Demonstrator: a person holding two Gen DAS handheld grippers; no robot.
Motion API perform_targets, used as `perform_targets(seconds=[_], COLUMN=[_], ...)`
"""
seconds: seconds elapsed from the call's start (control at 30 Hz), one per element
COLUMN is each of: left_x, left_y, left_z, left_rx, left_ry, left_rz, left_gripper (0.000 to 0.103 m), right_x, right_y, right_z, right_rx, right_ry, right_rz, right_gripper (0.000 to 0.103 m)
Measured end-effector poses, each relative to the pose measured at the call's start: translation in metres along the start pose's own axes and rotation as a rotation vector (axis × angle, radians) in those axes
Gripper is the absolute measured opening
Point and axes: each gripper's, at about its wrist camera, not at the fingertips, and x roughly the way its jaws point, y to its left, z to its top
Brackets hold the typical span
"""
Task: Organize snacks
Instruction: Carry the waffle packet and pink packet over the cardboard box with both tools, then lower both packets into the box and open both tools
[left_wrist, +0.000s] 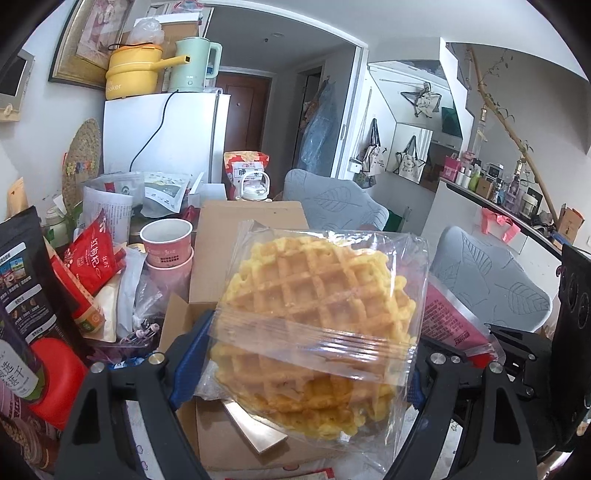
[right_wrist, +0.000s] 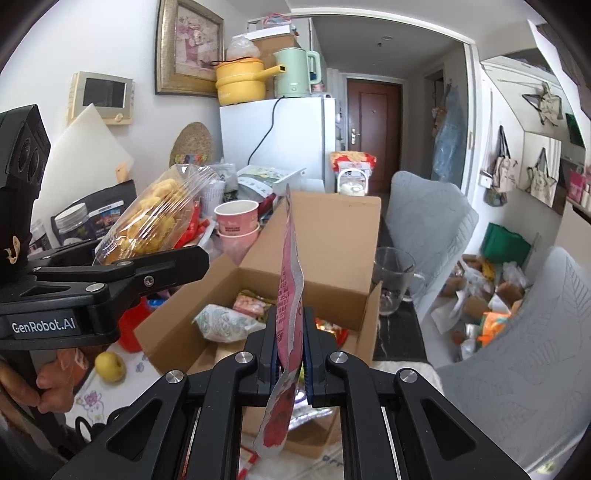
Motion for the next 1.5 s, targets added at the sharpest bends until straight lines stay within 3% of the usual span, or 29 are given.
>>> perform_targets(seconds=[0.47, 0.87, 1.23, 1.5], left_x=[0.062, 0.105, 0.142, 0.158], left_y=[0.018, 0.029, 0.028, 0.033], left_z=[0.004, -0.007, -0.026, -0.034], left_rx=[0.01, 0.032, 0.052, 0.033], left_ry=[0.042, 0.148, 0.266, 0.338], left_rz=[0.108, 0.176, 0.192, 0.255], left_gripper=[0.085, 0.085, 0.085, 0.086], right_x=[0.067, 0.112, 0.144, 0.153], right_y=[-0.001, -0.002, -0.007, -0.007], right_z=[0.008, -0.003, -0.019, -0.025], right_rx=[-0.01, 0.008, -0.028, -0.035], right_ry=[0.074, 0.172, 0.277, 0.316], right_rz=[-0.012, -0.039, -0.128, -0.164], right_gripper=[0.01, 0.01, 0.01, 0.012])
